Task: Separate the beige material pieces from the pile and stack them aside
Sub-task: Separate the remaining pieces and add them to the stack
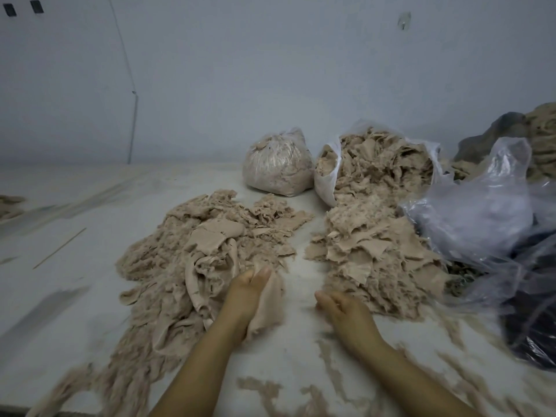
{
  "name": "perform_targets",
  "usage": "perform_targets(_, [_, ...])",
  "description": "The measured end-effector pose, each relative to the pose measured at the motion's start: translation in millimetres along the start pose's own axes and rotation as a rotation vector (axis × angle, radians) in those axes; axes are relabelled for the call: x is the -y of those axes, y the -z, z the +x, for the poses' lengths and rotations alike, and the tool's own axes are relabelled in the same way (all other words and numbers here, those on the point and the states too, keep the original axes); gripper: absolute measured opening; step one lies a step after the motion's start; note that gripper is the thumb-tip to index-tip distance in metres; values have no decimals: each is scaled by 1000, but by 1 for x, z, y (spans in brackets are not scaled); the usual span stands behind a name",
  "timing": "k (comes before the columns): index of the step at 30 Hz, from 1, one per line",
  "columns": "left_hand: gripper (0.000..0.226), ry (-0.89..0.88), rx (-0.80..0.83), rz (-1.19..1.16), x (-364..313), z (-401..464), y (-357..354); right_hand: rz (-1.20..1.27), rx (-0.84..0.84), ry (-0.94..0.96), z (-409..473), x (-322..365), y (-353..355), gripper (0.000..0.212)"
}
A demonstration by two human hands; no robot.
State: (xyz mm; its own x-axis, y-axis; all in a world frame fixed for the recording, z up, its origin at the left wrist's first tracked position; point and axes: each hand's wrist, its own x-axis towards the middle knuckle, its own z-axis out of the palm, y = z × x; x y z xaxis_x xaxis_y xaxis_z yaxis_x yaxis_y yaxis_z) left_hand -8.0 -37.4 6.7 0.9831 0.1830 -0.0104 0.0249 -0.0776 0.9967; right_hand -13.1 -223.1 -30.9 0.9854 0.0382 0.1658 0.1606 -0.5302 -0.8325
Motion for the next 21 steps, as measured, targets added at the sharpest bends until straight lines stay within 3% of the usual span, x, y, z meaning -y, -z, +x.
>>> perform_targets(3, [32, -38, 203, 187, -3, -8, -6, 155, 176, -41, -7, 17, -8, 48])
perform_targets(5, [36, -34, 282, 112, 0, -12, -14, 313, 194, -7, -7, 29, -17, 33])
perform_targets(10, [34, -91, -4, 30, -1, 0, 0, 306, -121, 25, 33, 62, 18, 29])
perform_targets(13, [31, -275, -41, 356, 3, 9, 17, 276, -396, -12, 68, 82, 76, 32])
perform_targets(15, [14, -389, 1, 631, 9, 18, 23, 78, -466, -60, 80, 76, 99, 22])
perform_targets(16, [8, -410, 47, 757, 13, 23, 25, -55, -474, -119, 80, 69, 102, 28])
perform_targets(18, [32, -326, 114, 948, 24, 30, 25, -189, -484, -128, 67, 53, 87, 49])
perform_targets(19, [37, -284, 128, 982, 29, 33, 23, -192, -475, -55, 57, 48, 74, 47])
perform_targets(21, [19, -283, 142, 1037, 32, 32, 19, -155, -338, 92, 39, 40, 45, 32])
